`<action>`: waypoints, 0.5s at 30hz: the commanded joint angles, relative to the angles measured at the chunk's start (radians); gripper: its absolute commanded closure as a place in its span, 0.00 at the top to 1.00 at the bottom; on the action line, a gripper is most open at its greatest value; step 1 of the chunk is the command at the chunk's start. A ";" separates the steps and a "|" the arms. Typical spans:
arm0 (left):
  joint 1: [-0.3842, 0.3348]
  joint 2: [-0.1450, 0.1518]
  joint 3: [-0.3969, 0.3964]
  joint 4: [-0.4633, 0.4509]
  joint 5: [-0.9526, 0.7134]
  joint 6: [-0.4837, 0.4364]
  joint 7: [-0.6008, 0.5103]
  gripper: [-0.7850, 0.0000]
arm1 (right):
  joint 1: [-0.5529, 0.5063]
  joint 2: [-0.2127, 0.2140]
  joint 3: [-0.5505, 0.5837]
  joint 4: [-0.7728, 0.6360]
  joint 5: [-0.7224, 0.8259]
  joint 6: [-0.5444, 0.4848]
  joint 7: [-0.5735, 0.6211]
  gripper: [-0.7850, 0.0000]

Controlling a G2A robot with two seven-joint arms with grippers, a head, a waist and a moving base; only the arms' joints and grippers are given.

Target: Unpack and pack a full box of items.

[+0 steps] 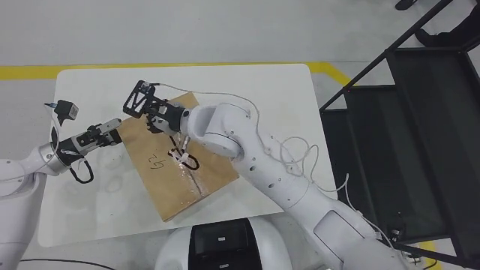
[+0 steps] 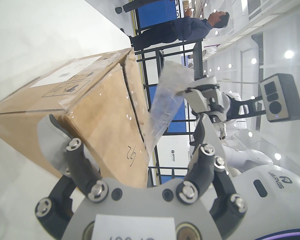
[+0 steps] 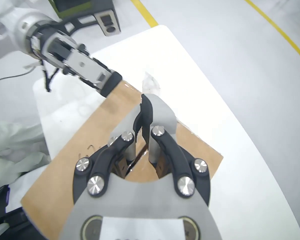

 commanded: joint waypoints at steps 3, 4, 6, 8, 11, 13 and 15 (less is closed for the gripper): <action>0.000 0.000 0.000 0.000 0.000 0.000 0.000 1.00 | 0.035 -0.009 0.011 0.058 0.164 -0.058 -0.067 0.00; 0.000 0.000 0.000 0.000 0.000 0.000 0.000 1.00 | 0.051 -0.011 0.012 0.080 0.172 -0.060 -0.067 0.00; 0.000 0.000 0.000 0.000 0.000 0.000 0.000 1.00 | 0.075 -0.013 0.014 0.115 0.194 -0.063 -0.067 0.00; 0.000 0.000 0.000 0.000 0.000 0.000 0.000 1.00 | 0.096 -0.014 0.019 0.148 0.213 -0.062 -0.057 0.00; 0.000 0.000 0.000 0.000 0.000 0.000 0.000 1.00 | 0.130 -0.016 0.019 0.180 0.212 -0.041 -0.026 0.00; 0.000 0.000 0.000 0.000 0.000 0.000 0.000 1.00 | 0.144 -0.016 0.021 0.197 0.220 -0.028 -0.013 0.00; 0.000 0.000 0.000 0.000 0.000 0.000 0.000 1.00 | 0.118 -0.008 0.017 0.264 0.192 -0.057 0.011 0.00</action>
